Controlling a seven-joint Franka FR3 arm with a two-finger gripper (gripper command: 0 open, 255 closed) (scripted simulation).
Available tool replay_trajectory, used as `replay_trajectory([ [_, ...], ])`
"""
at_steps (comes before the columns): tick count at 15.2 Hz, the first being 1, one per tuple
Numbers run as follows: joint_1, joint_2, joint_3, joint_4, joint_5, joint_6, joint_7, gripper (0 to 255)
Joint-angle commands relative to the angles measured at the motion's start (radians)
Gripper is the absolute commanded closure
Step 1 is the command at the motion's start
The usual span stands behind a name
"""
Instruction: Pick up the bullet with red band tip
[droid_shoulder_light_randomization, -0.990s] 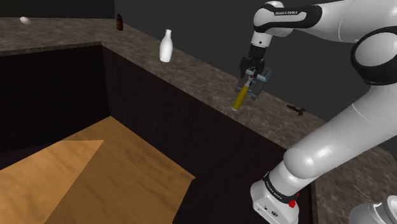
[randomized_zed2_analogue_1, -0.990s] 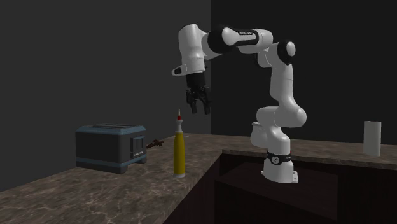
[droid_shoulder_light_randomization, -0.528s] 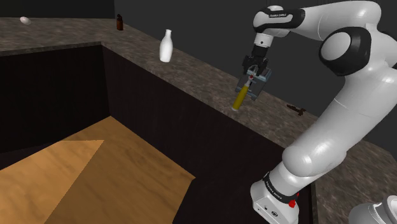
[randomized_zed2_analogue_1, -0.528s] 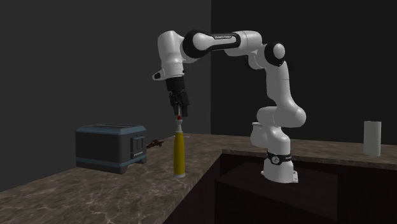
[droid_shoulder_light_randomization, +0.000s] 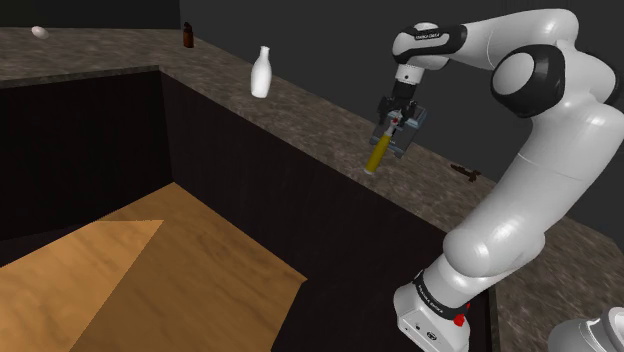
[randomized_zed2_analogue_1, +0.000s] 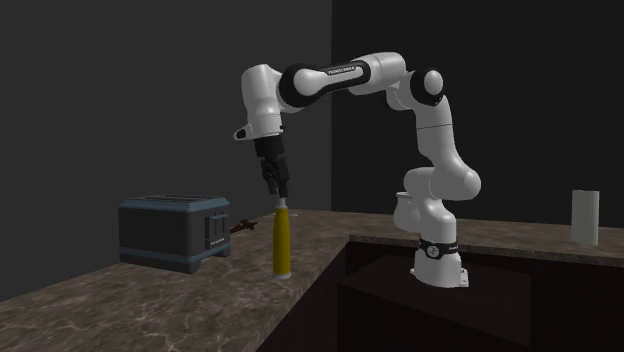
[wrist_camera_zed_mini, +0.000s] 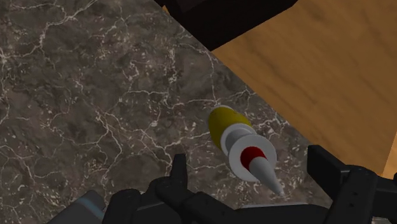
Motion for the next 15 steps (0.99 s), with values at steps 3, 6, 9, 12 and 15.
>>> replay_trajectory([
  [3, 0.0, 0.007, 0.001, -0.01, 0.002, 0.017, 0.001, 255],
  [6, 0.0, 0.007, 0.001, -0.01, 0.002, 0.017, 0.001, 255],
  [9, 0.0, 0.007, 0.001, -0.011, 0.002, 0.018, 0.0, 255],
  [12, 0.0, 0.007, 0.0, -0.01, 0.002, 0.017, 0.0, 255],
  [15, 0.0, 0.001, 0.0, 0.023, 0.0, -0.022, 0.0, 255],
])
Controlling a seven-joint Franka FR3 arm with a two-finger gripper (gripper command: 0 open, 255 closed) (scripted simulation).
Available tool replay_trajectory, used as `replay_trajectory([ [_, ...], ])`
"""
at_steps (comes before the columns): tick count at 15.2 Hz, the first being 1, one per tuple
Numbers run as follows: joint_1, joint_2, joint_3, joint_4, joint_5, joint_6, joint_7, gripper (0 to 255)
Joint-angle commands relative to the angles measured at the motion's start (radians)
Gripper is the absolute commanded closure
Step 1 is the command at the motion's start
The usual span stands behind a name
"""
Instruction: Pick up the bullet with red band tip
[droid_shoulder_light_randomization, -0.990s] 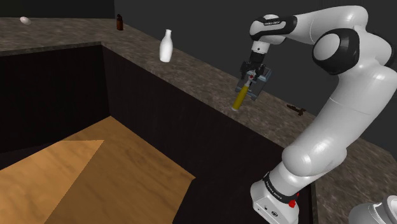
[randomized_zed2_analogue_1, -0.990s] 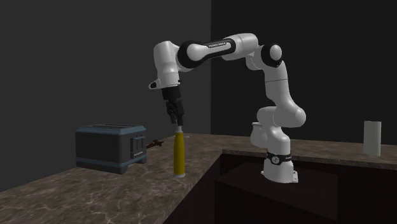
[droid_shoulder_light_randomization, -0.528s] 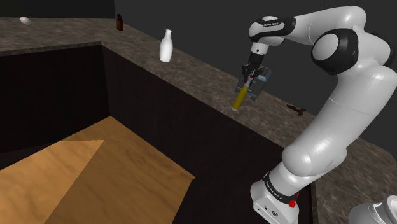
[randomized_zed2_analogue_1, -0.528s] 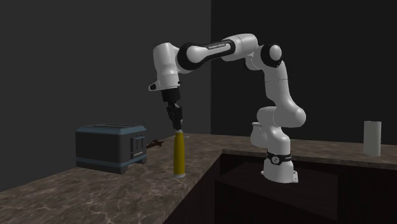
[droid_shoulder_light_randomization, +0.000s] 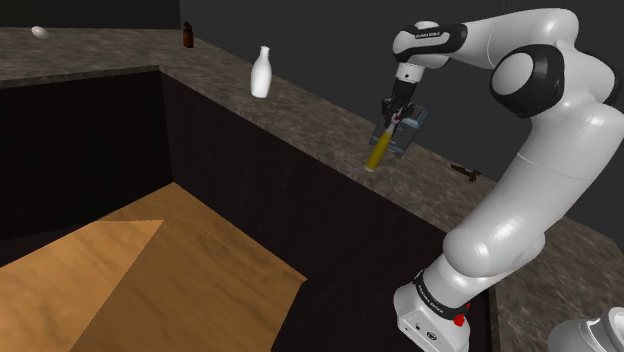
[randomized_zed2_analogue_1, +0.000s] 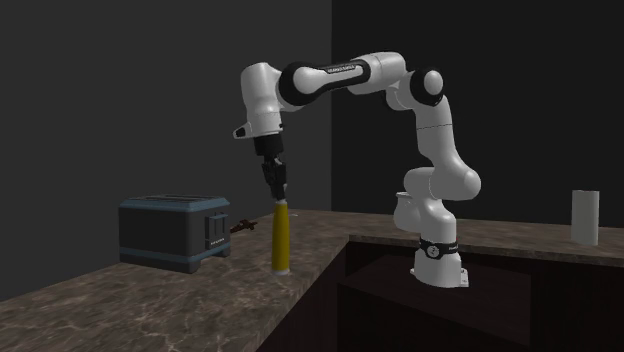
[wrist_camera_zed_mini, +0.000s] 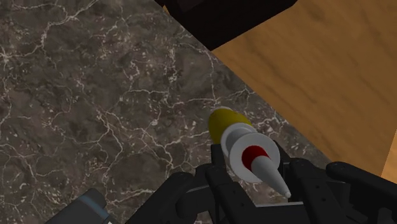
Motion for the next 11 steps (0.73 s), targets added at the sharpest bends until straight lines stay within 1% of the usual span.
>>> replay_trajectory([
  [1, 0.0, -0.003, 0.0, 0.02, -0.001, -0.023, 0.0, 255],
  [11, -0.002, -0.005, -0.002, 0.152, -0.002, -0.157, -0.002, 255],
])
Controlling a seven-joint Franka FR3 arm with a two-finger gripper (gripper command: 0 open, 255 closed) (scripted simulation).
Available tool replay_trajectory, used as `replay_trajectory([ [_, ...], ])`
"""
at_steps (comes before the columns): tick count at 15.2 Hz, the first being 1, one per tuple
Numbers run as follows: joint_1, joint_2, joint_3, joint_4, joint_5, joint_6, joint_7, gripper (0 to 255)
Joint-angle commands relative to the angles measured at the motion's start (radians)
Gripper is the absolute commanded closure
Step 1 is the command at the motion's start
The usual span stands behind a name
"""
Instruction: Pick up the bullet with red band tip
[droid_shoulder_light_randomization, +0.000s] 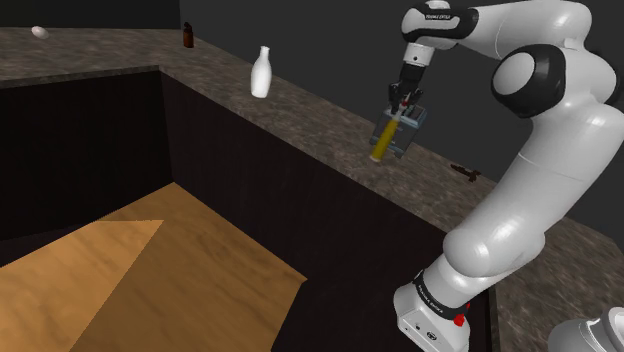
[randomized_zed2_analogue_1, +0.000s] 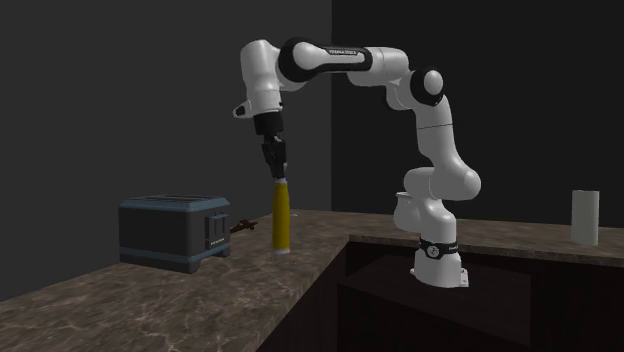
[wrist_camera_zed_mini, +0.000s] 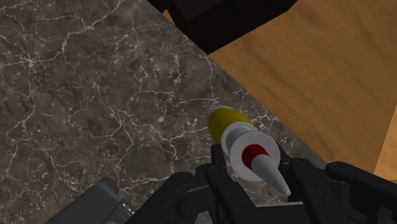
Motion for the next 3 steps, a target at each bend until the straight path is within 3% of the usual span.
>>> replay_trajectory([
  [1, 0.0, 0.001, 0.0, 0.029, 0.0, -0.028, 0.0, 255],
  [3, 0.0, 0.001, 0.0, 0.031, 0.0, -0.03, 0.0, 255],
])
